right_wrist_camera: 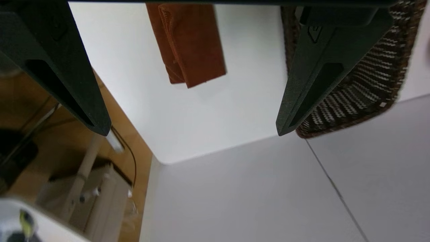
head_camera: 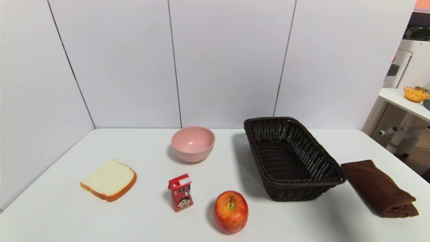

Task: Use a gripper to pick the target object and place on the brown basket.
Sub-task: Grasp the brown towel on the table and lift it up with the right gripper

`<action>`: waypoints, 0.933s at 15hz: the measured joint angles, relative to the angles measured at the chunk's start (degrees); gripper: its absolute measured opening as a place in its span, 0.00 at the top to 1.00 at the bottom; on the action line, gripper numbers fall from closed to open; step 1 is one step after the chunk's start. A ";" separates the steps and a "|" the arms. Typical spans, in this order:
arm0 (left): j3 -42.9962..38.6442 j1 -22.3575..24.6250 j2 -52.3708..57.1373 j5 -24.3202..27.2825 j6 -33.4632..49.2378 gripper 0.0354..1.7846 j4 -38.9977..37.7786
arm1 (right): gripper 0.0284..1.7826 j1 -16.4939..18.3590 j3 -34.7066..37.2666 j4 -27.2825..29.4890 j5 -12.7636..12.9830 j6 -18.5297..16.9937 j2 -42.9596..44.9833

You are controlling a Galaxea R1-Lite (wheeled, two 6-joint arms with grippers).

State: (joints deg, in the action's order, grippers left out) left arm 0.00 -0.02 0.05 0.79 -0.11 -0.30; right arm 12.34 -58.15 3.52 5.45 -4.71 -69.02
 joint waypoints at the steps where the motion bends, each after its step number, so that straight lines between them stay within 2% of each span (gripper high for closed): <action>1: 0.00 0.02 0.00 0.00 0.00 0.06 0.00 | 0.05 0.45 -1.02 0.59 -0.02 0.46 -3.52; 11: 0.02 0.02 0.00 0.00 0.00 0.06 0.00 | 0.05 2.57 -0.54 1.21 -0.71 10.02 -31.20; 14: 0.02 0.02 0.00 -0.02 0.01 0.06 -0.02 | 0.05 2.62 0.44 1.13 -0.52 10.59 -36.10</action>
State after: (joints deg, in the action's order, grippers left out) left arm 0.02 0.00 0.05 0.77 -0.10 -0.33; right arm 14.96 -57.71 4.66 4.92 5.89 -105.12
